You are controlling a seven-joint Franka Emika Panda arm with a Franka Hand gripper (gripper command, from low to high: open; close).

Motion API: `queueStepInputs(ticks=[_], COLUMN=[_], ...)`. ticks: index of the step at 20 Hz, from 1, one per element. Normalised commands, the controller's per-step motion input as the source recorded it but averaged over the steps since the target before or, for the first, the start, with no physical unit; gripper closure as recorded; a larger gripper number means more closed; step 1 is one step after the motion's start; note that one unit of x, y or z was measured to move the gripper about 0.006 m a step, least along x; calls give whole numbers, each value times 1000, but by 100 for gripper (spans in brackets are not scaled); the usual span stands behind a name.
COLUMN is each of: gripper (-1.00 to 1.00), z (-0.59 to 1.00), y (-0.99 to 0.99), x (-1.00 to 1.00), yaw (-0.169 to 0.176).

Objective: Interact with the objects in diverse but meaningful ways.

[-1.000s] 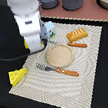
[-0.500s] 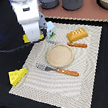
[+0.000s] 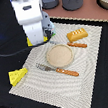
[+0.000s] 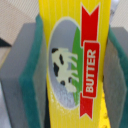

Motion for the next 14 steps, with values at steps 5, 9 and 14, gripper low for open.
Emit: queueStepInputs(ticks=[5,9,14], gripper=[100,100,100], z=[123,61,-5], y=[-819,-802,-699], x=[704,691,601], yaw=[0,0,0])
